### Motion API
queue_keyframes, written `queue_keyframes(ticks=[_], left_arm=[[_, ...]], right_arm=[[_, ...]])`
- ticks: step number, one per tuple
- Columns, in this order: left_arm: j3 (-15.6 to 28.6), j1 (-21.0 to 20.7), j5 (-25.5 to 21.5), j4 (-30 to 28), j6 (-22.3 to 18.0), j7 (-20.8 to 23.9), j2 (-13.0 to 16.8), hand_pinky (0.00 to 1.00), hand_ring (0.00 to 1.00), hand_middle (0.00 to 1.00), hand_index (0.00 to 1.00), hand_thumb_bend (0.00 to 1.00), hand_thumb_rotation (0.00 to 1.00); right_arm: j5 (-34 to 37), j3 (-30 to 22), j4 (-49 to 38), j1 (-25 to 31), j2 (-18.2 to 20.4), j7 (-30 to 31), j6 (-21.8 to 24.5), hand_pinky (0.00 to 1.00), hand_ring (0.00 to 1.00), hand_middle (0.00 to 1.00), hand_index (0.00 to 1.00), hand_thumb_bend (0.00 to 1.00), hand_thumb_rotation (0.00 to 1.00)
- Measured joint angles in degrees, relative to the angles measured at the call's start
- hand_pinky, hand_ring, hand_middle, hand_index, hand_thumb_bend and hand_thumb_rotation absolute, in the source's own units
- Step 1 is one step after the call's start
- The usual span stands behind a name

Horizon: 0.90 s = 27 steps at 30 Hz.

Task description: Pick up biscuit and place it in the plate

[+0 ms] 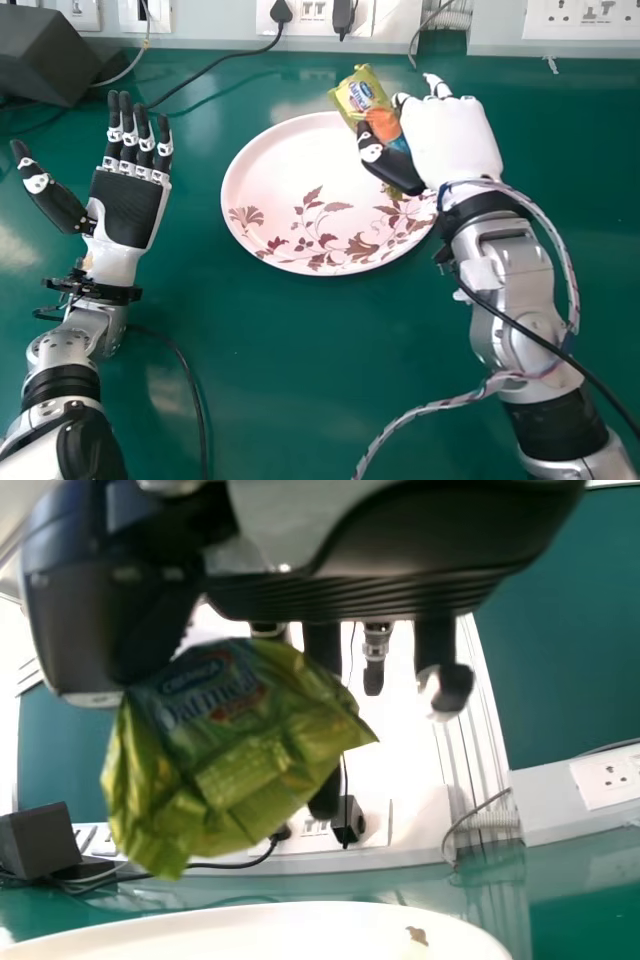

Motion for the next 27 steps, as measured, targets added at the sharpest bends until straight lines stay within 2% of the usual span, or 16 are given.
queue_keyframes(ticks=[13,27], left_arm=[[-0.05,-0.09,0.00,0.06,0.06,0.00,0.03,0.88,0.80,0.87,0.97,0.97,0.70],[-0.10,0.03,0.01,-0.24,-0.01,0.00,0.02,0.87,0.80,0.87,0.98,0.98,0.74]], right_arm=[[4.21,2.14,5.28,-1.32,-2.02,-3.09,-0.36,0.00,0.00,0.11,0.49,0.50,0.05],[7.24,5.18,9.40,-3.84,-4.58,-2.86,-0.75,0.00,0.00,0.11,0.49,0.50,0.05]])
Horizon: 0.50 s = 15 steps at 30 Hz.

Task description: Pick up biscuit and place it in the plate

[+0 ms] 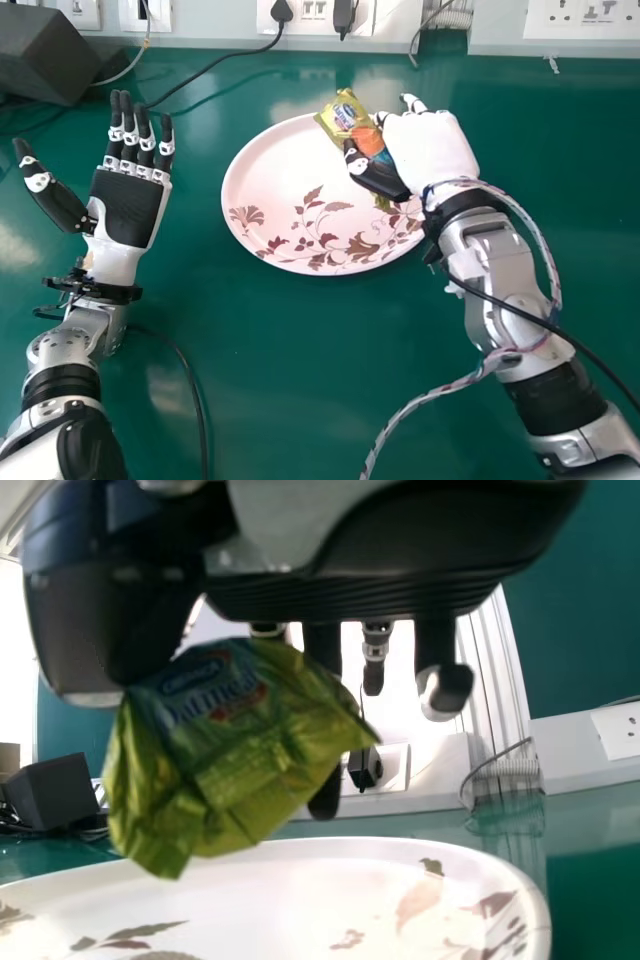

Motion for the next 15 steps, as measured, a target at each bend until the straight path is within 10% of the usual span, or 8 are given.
queue_keyframes(ticks=[15], left_arm=[[-0.01,0.53,-0.02,-1.12,-0.15,0.01,-0.18,0.89,0.82,0.88,0.96,0.95,0.71]], right_arm=[[4.35,2.24,5.00,-2.84,-2.04,2.77,-1.93,0.00,0.00,0.11,0.49,0.50,0.05]])
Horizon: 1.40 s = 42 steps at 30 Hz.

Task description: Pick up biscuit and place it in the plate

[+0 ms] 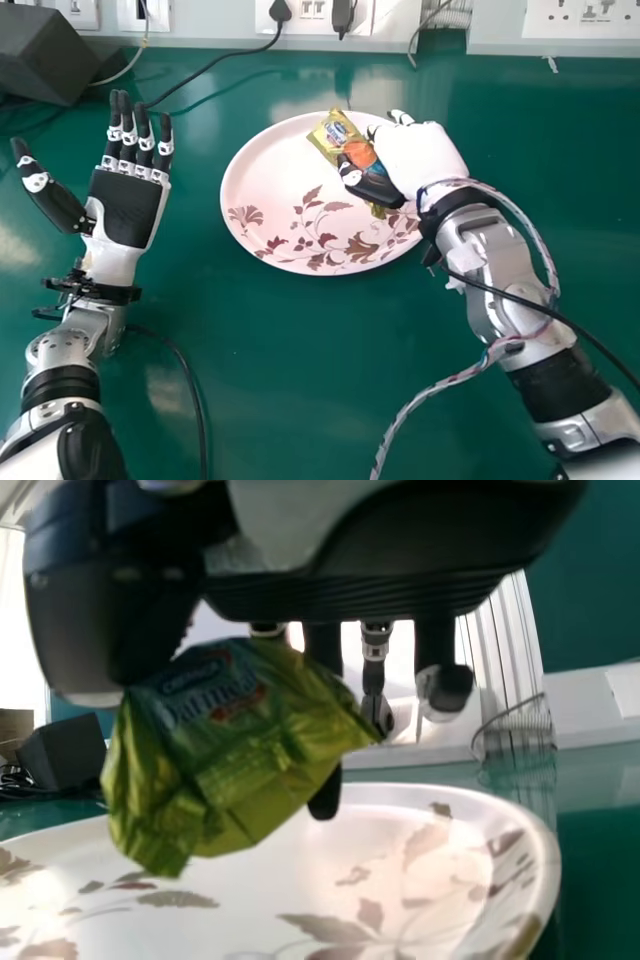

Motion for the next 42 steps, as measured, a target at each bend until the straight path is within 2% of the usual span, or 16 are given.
queue_keyframes(ticks=[3,8,17,26,42], left_arm=[[-0.05,0.00,0.02,-0.02,-0.09,-0.01,0.01,0.89,0.81,0.87,0.95,0.95,0.67],[-0.10,0.02,0.03,-0.01,-0.16,-0.01,0.02,0.91,0.82,0.88,0.95,0.94,0.66],[-0.51,0.10,0.11,-0.14,0.07,-0.16,0.04,0.90,0.83,0.89,0.97,0.96,0.74],[-0.91,0.29,0.11,-0.58,-0.13,-0.40,-0.14,0.88,0.82,0.89,0.97,0.95,0.73],[-1.95,0.48,1.31,-1.31,0.06,-0.61,-0.25,0.90,0.84,0.90,0.99,0.94,0.77]], right_arm=[[0.89,0.36,1.37,-0.43,0.15,0.22,0.29,0.00,0.00,0.11,0.49,0.50,0.05],[2.78,1.16,3.29,-0.58,0.17,0.43,-0.14,0.00,0.00,0.11,0.49,0.50,0.05],[6.60,2.06,6.73,-1.69,-0.28,1.22,-2.18,0.00,0.00,0.10,0.49,0.50,0.05],[9.19,2.20,9.33,-2.95,-0.55,0.33,-3.82,0.00,0.00,0.11,0.49,0.50,0.06],[11.43,2.65,11.23,-3.76,-0.96,-0.87,-4.61,0.00,0.00,0.13,0.50,0.50,0.06]])
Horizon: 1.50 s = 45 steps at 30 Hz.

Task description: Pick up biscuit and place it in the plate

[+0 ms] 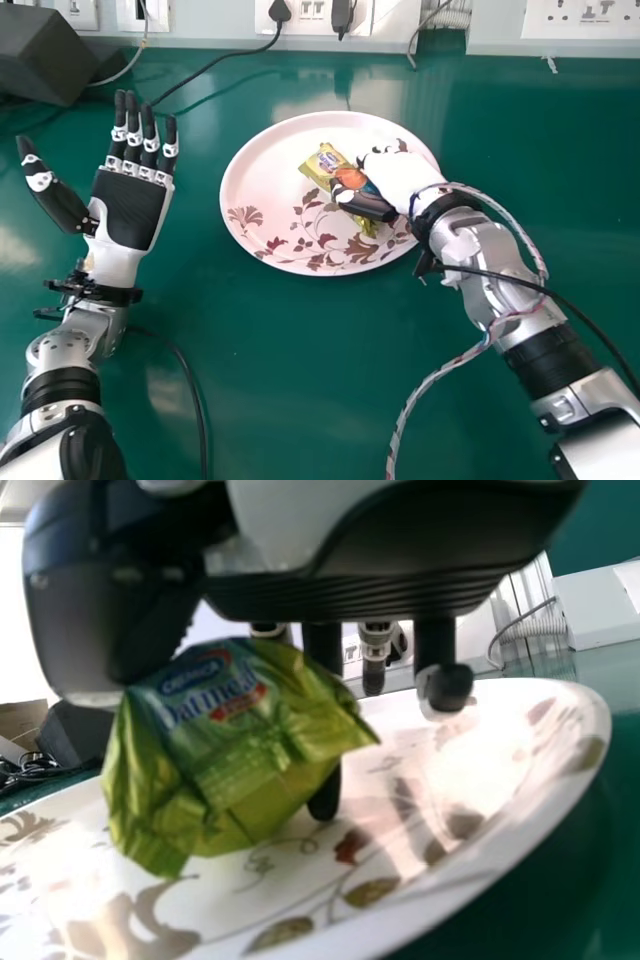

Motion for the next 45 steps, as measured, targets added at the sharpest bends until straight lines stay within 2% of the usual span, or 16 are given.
queue_keyframes(ticks=[2,7,9,11,21,24,26,27,29,33,35,38,45], left_arm=[[-0.29,0.00,0.19,-0.06,-0.29,-0.65,-0.03,0.89,0.84,0.90,0.99,0.95,0.79],[-0.46,0.94,0.52,-2.39,-2.81,-0.29,-1.08,0.90,0.84,0.91,1.00,0.99,0.84],[-0.46,1.58,0.47,-3.96,-3.10,0.91,-1.77,0.90,0.84,0.92,1.00,1.00,0.87],[-0.47,1.90,0.42,-4.82,-3.14,1.85,-2.15,0.89,0.84,0.92,1.00,1.00,0.89],[-1.29,3.46,0.45,-8.12,-3.88,3.73,-3.19,0.91,0.85,0.91,1.00,1.00,0.91],[-1.33,4.36,0.33,-10.53,-3.56,6.73,-4.21,0.92,0.85,0.92,1.00,1.00,0.91],[-1.34,4.40,0.34,-10.71,-3.68,6.88,-4.51,0.93,0.85,0.92,1.00,1.00,0.91],[-1.34,4.34,0.33,-10.60,-3.87,6.87,-4.57,0.93,0.85,0.92,1.00,1.00,0.91],[-1.33,4.23,0.35,-10.40,-4.31,6.88,-4.64,0.93,0.86,0.92,1.00,1.00,0.91],[-1.30,3.89,0.37,-9.56,-5.15,6.90,-4.62,0.93,0.86,0.93,1.00,1.00,0.92],[-1.31,3.90,0.46,-9.58,-5.79,6.90,-4.70,0.93,0.86,0.93,1.00,1.00,0.93],[-1.39,4.29,0.97,-10.68,-8.82,7.01,-5.56,0.92,0.86,0.93,1.00,1.00,0.94],[-2.54,5.81,1.77,-13.68,-10.22,8.00,-6.53,0.91,0.86,0.93,1.00,1.00,0.95]], right_arm=[[0.12,0.12,-0.33,0.05,-0.35,0.13,0.00,0.01,0.02,0.15,0.49,0.50,0.06],[0.24,0.25,-1.26,0.72,-0.98,0.08,-0.02,0.08,0.14,0.30,0.50,0.51,0.06],[0.27,0.25,-1.85,0.99,-1.21,0.22,0.01,0.12,0.20,0.41,0.50,0.52,0.03],[0.24,0.30,-2.38,1.19,-1.54,0.37,0.02,0.15,0.23,0.47,0.50,0.52,0.01],[0.68,0.23,-5.38,2.46,-3.13,1.70,0.09,0.19,0.28,0.49,0.50,0.52,0.00],[0.92,0.13,-5.94,2.77,-3.56,1.87,0.11,0.21,0.29,0.50,0.50,0.52,0.00],[1.02,0.03,-6.14,2.88,-3.73,2.12,0.20,0.24,0.32,0.50,0.50,0.52,0.00],[1.10,-0.03,-6.20,2.93,-3.76,2.19,0.26,0.26,0.34,0.58,0.68,0.63,0.19],[1.23,-0.11,-6.27,2.96,-3.83,2.32,0.29,0.28,0.36,0.63,0.76,0.70,0.28],[1.38,-0.30,-7.56,3.28,-4.29,3.46,0.81,0.32,0.43,0.68,0.78,0.77,0.29],[1.31,-0.31,-7.92,3.39,-4.38,3.69,0.86,0.34,0.45,0.71,0.80,0.78,0.32],[1.00,-0.30,-8.48,3.60,-4.65,3.89,0.85,0.35,0.49,0.76,0.81,0.79,0.37],[0.66,-0.31,-10.05,4.46,-4.93,3.82,0.84,0.36,0.53,0.80,0.82,0.79,0.43]])
